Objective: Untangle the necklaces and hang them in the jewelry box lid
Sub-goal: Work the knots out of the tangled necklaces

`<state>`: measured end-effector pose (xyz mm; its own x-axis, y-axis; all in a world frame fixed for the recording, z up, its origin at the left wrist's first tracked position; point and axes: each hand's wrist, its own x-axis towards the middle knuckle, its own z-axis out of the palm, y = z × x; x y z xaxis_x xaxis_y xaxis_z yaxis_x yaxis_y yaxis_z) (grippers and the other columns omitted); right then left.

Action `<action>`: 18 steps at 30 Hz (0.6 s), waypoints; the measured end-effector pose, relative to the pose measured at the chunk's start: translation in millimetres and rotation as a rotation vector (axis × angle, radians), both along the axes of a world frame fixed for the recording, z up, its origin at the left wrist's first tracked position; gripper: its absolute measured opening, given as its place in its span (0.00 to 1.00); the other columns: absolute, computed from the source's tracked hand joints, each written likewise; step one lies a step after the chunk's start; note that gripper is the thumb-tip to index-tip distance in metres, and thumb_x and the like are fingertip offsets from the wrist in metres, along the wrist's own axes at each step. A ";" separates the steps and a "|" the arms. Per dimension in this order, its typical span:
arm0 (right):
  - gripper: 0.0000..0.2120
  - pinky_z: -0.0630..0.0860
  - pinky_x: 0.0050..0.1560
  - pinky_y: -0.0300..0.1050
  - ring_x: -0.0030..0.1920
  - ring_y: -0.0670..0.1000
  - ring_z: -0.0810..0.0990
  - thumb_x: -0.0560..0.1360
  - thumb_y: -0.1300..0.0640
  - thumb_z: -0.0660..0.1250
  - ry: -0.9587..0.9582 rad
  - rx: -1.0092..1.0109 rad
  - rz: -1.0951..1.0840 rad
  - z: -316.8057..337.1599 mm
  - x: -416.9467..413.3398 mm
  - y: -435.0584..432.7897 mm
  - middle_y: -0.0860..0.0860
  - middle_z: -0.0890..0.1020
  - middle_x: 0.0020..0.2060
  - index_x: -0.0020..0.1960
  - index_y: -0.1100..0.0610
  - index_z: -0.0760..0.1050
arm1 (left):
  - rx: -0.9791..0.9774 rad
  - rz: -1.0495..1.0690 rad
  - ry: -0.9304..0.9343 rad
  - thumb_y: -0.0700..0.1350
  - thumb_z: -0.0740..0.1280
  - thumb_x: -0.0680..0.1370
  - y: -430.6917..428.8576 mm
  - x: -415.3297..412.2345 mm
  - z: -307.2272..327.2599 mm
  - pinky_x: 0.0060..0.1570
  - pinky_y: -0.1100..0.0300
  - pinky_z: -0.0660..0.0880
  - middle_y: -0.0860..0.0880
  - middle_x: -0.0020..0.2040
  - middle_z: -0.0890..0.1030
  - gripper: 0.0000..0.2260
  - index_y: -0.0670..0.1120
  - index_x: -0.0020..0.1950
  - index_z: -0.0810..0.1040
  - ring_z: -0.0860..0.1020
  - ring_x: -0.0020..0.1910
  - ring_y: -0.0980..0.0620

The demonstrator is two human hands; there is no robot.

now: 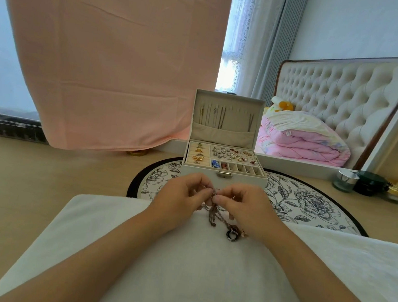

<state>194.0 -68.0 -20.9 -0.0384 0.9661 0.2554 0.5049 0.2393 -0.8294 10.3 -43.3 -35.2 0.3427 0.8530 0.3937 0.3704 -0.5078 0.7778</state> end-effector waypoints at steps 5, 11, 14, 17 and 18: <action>0.02 0.69 0.32 0.36 0.26 0.41 0.71 0.72 0.51 0.76 -0.176 0.047 -0.061 -2.0 1.2 -0.6 0.39 0.78 0.25 0.40 0.46 0.85 | 0.287 0.184 0.356 0.51 0.59 0.83 -0.7 -0.9 6.4 0.36 0.63 0.72 0.57 0.42 0.84 0.02 0.57 0.53 0.71 0.79 0.36 0.60; 0.03 0.80 0.41 0.51 0.33 0.48 0.77 0.72 0.51 0.77 0.016 0.046 -0.011 -0.2 -2.2 -1.0 0.50 0.85 0.36 0.44 0.45 0.86 | 0.331 0.081 0.291 0.50 0.65 0.81 1.1 -4.9 4.9 0.43 0.58 0.77 0.61 0.46 0.76 0.03 0.54 0.53 0.78 0.78 0.44 0.59; 0.05 0.77 0.38 0.47 0.30 0.45 0.75 0.71 0.55 0.78 0.069 0.067 -0.033 -1.6 -3.5 -1.3 0.45 0.84 0.31 0.41 0.45 0.86 | 0.295 0.100 0.340 0.51 0.63 0.82 3.5 -4.6 5.8 0.44 0.58 0.78 0.61 0.40 0.77 0.03 0.56 0.55 0.75 0.79 0.42 0.60; 0.08 0.76 0.37 0.42 0.31 0.45 0.74 0.71 0.56 0.78 0.139 0.074 0.007 -0.3 -4.9 -1.9 0.44 0.85 0.35 0.41 0.42 0.86 | 0.277 0.098 0.362 0.51 0.63 0.82 2.6 -6.2 7.3 0.42 0.63 0.77 0.61 0.39 0.78 0.03 0.57 0.55 0.74 0.79 0.39 0.62; 0.09 0.76 0.36 0.43 0.31 0.45 0.75 0.71 0.57 0.78 0.150 0.077 0.012 0.0 -4.4 -1.8 0.45 0.85 0.35 0.41 0.42 0.86 | 0.276 0.096 0.366 0.51 0.63 0.82 2.0 -6.2 7.9 0.41 0.64 0.77 0.60 0.39 0.79 0.04 0.56 0.56 0.75 0.79 0.39 0.63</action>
<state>189.7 -69.8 -20.9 -0.0062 0.9431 0.3323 0.3738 0.3105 -0.8740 4.1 -41.3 -27.4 0.4259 0.7680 0.4783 0.6509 -0.6273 0.4276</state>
